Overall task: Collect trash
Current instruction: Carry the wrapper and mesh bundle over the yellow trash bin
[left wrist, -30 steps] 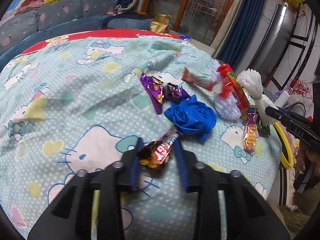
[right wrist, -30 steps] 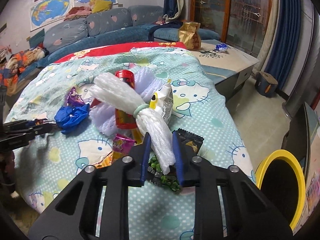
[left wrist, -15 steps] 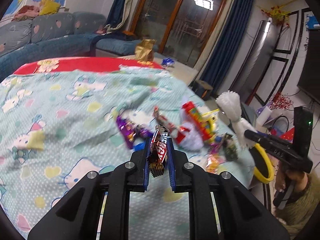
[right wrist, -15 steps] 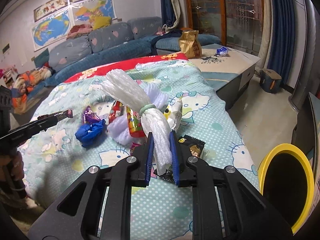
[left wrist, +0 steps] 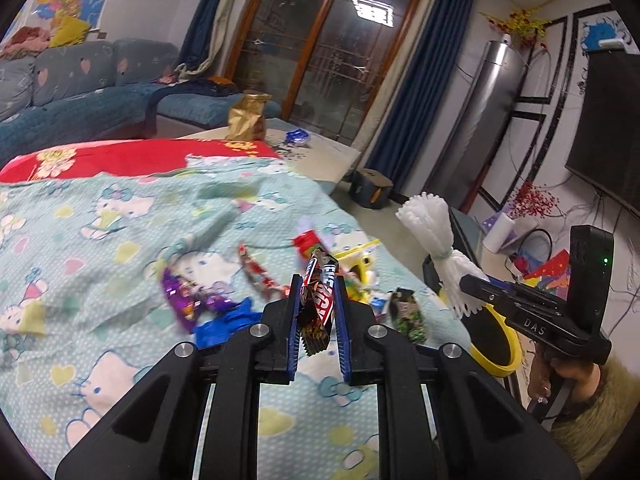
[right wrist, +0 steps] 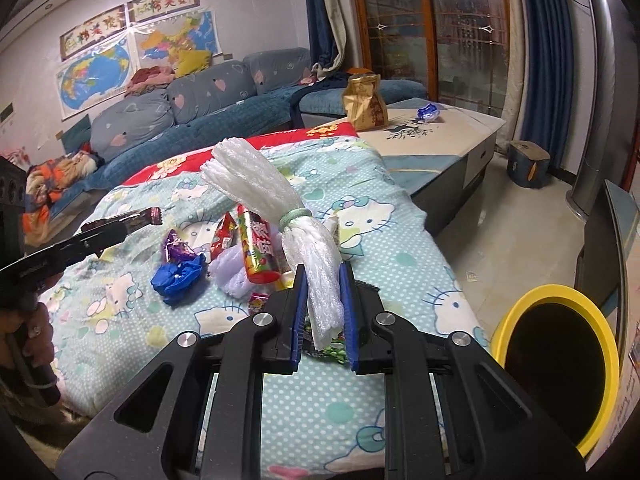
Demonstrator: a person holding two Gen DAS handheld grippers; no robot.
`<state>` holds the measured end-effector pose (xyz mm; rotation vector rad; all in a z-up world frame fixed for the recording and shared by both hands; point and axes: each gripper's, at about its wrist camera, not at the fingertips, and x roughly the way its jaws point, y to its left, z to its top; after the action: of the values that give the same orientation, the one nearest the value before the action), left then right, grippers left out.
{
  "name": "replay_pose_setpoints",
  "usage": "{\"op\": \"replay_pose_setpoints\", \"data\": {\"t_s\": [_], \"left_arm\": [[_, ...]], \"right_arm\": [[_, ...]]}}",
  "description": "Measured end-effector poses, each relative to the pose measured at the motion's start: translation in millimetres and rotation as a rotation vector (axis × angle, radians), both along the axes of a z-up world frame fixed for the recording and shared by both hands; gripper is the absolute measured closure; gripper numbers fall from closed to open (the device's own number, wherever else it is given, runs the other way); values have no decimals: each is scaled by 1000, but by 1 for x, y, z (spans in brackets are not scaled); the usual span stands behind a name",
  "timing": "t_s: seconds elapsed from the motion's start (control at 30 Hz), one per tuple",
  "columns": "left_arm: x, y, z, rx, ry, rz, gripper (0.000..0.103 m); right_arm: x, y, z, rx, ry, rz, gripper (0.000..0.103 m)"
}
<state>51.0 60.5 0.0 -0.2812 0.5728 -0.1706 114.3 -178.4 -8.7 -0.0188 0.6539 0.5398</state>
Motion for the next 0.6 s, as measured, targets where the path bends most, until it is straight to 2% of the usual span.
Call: {"op": "replay_pose_setpoints", "data": {"t_s": [0.6], "left_arm": [[26,-69,0,37,-1,-159,88]], "right_arm": [[2,-53,2,13,0,-120,91]]}}
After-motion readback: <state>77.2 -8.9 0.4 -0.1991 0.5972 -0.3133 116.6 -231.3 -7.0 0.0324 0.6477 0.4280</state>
